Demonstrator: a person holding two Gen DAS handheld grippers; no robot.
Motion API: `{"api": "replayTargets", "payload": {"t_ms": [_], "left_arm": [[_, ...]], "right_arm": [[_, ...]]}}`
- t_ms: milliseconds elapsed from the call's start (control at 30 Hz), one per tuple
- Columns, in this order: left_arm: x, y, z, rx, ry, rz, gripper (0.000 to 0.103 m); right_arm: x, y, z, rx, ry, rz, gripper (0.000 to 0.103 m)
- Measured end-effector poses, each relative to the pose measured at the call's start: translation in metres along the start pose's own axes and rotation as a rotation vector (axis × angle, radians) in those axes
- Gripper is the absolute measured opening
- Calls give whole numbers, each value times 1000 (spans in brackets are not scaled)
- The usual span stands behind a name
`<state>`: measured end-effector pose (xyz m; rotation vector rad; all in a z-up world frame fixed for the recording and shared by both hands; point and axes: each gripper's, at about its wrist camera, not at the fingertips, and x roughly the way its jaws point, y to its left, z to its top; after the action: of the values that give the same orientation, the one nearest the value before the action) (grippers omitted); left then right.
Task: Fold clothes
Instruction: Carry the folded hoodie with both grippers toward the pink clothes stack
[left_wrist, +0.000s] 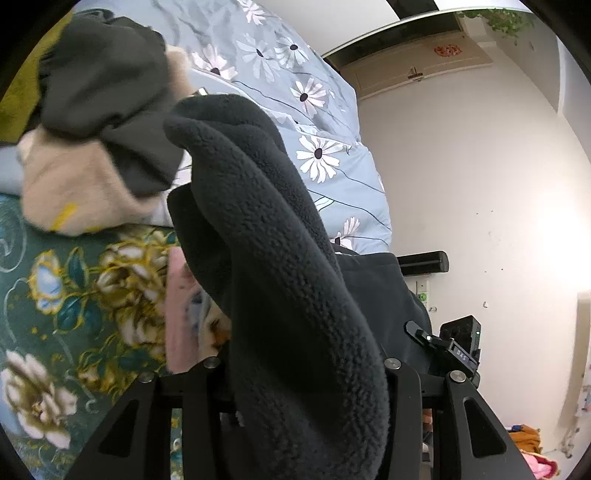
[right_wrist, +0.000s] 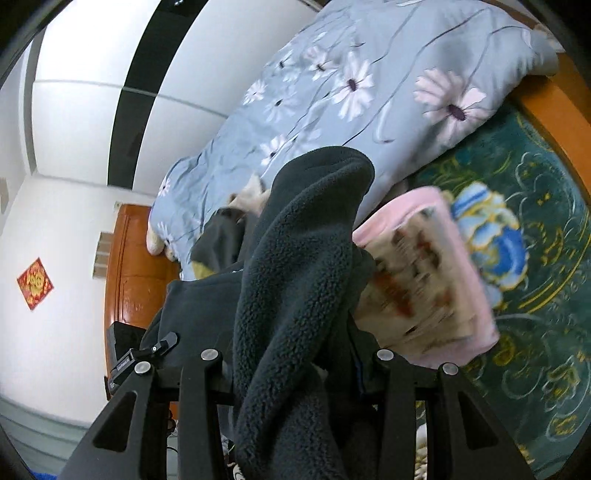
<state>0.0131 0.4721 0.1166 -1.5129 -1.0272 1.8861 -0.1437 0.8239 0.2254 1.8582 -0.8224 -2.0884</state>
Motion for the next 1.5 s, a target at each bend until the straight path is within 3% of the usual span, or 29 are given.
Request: {"api": "replayTargets", "payload": {"t_ms": [300, 467, 833, 1167, 1367, 1500], "left_arm": [[55, 29, -3, -27, 44, 74, 47], [68, 58, -8, -65, 74, 122, 49], [90, 78, -17, -77, 105, 203, 53], [69, 70, -14, -104, 91, 216, 66], [37, 70, -8, -134, -10, 221, 69], [17, 57, -6, -72, -79, 280, 70]], "right_arm": [[22, -69, 34, 79, 40, -10, 44], [39, -106, 26, 141, 55, 6, 45], [52, -153, 1, 227, 16, 15, 48], [48, -155, -3, 256, 40, 25, 59], [15, -152, -10, 229, -5, -45, 60], [-8, -149, -15, 210, -37, -92, 60]]}}
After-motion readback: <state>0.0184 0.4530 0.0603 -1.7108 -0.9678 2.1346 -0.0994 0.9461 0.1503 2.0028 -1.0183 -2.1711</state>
